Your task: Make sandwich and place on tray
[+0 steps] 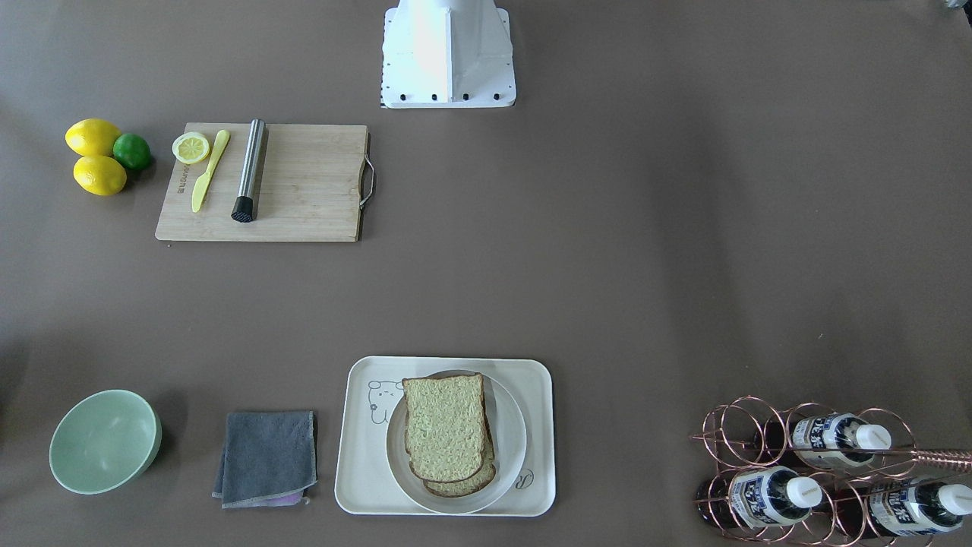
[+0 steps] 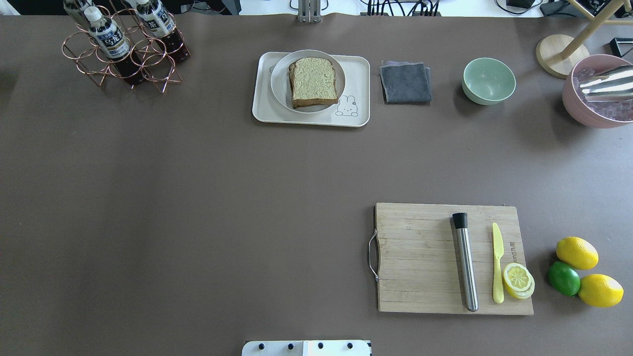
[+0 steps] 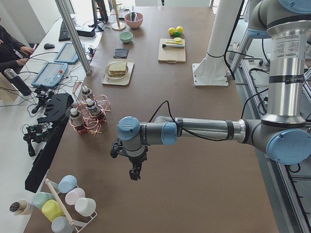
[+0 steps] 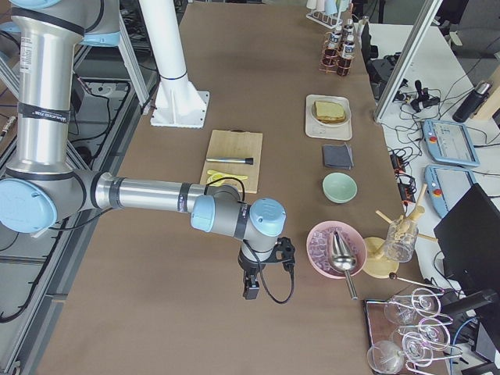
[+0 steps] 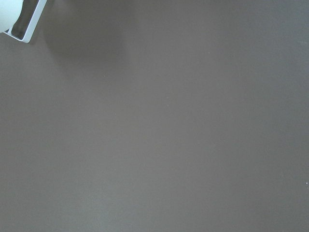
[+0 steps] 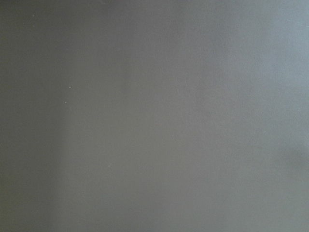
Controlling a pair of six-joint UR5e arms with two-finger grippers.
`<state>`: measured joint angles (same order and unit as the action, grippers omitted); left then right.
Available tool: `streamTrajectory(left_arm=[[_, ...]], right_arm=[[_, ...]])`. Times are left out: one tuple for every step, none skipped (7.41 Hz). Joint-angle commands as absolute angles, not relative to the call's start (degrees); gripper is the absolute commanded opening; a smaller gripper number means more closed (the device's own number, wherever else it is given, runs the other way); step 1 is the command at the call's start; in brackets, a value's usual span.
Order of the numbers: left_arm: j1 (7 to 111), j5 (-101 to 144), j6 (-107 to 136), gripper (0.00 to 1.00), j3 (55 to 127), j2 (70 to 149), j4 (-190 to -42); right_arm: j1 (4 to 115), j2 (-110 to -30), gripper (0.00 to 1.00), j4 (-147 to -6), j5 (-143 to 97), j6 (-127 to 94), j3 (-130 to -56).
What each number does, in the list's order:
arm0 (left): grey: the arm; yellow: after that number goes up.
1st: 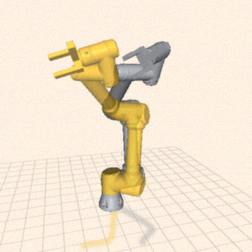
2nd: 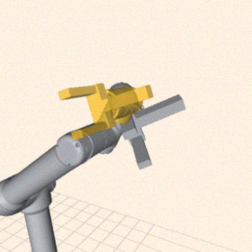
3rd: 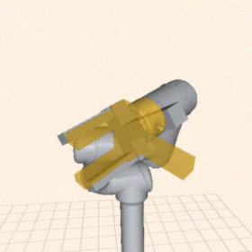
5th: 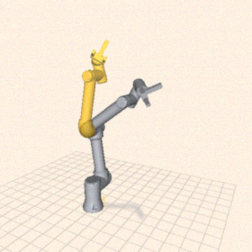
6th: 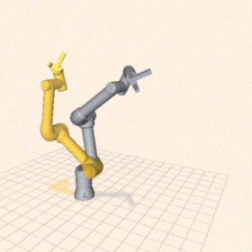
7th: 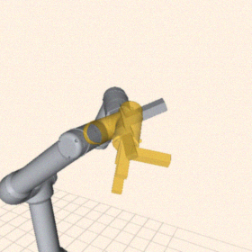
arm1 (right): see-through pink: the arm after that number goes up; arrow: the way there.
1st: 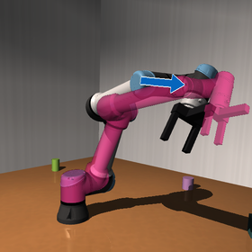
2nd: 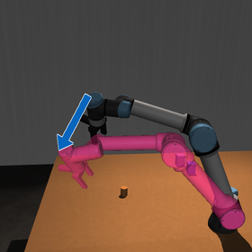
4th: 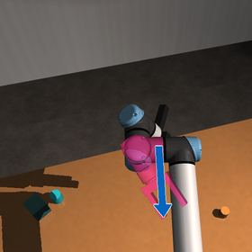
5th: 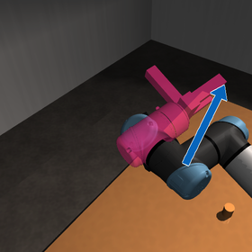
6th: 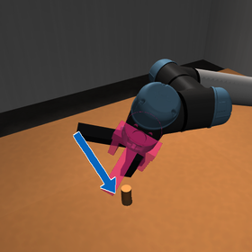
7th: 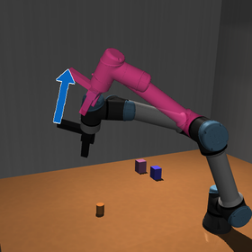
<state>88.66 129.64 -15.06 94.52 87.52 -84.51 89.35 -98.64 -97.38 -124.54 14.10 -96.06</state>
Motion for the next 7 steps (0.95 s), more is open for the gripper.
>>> streamTrajectory(left_arm=[[88.86,129.64,-15.03,0.99,93.78,86.93,-84.46],[88.86,129.73,-15.03,0.99,92.74,86.84,-84.55],[88.86,129.81,-15.2,0.99,91.42,86.92,-84.64],[88.86,129.81,-15.21,0.99,90.88,86.92,-84.64],[88.86,129.81,-15.21,0.99,90.88,86.84,-84.64],[88.86,129.81,-15.21,0.99,90.88,86.75,-84.64],[88.86,129.9,-15.21,0.99,90.79,86.75,-84.64]], right_arm=[[89.3,-98.7,1.0,-97.38,-124.54,14.15,-96.15],[89.3,-98.7,1.0,-97.38,-124.54,14.15,-96.33],[89.3,-98.61,1.0,-97.3,-124.54,14.15,-96.68],[89.38,-98.44,1.0,-97.29,-124.54,14.06,-96.68],[89.38,-98.44,1.0,-97.29,-124.45,14.06,-96.68],[89.38,-98.44,1.0,-97.29,-124.54,14.06,-96.68],[89.38,-98.52,1.0,-97.29,-124.54,14.06,-96.68]])
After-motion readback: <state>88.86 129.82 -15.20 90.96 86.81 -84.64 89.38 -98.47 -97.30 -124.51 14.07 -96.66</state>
